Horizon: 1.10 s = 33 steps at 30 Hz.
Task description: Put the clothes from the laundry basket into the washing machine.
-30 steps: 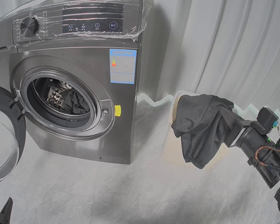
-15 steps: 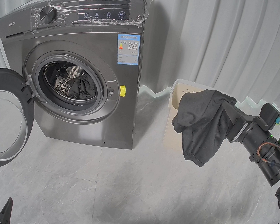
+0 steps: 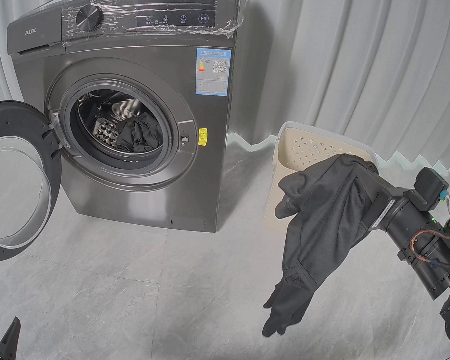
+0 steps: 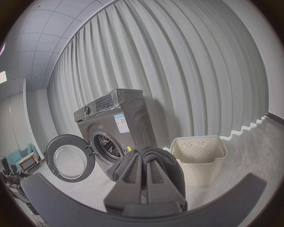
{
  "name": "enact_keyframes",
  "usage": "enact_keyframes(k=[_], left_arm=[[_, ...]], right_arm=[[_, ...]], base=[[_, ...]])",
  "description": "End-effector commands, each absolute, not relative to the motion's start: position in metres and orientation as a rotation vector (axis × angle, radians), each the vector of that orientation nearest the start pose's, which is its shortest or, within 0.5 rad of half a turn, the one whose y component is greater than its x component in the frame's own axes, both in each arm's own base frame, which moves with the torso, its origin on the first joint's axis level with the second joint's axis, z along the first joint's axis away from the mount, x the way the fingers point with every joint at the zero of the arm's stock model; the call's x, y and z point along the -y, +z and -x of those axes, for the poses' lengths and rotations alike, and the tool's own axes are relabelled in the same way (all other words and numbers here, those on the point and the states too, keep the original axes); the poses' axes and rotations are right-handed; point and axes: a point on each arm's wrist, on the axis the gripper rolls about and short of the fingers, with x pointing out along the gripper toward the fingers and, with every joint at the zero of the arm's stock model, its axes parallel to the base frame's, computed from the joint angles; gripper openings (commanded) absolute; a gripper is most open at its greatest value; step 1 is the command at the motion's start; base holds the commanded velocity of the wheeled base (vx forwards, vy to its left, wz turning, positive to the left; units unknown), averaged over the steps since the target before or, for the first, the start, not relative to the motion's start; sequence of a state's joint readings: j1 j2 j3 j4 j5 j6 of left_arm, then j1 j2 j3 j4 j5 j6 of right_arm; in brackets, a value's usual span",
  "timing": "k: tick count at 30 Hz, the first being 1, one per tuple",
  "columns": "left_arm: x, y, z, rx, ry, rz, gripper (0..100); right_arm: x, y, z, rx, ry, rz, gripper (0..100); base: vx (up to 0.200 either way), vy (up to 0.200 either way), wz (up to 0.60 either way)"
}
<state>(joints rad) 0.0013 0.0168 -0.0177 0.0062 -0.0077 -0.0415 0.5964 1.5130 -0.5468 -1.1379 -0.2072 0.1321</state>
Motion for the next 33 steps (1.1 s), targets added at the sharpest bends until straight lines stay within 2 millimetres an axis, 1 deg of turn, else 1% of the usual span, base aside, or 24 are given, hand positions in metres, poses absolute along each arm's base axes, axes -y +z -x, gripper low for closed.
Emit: enact_keyframes(k=[1,33], left_arm=[[0.0002,0.0753,0.0229,-0.005,-0.006,0.043,100],[0.0002,0.0753,0.0229,-0.005,-0.006,0.043,100]], right_arm=[[-0.1351,0.2123,-0.2071,0.119,0.398,-0.193,0],[-0.1376,0.2088,-0.2073,0.104,0.407,-0.196,0]], base=[[0.000,0.200,0.00],[0.000,0.200,0.00]])
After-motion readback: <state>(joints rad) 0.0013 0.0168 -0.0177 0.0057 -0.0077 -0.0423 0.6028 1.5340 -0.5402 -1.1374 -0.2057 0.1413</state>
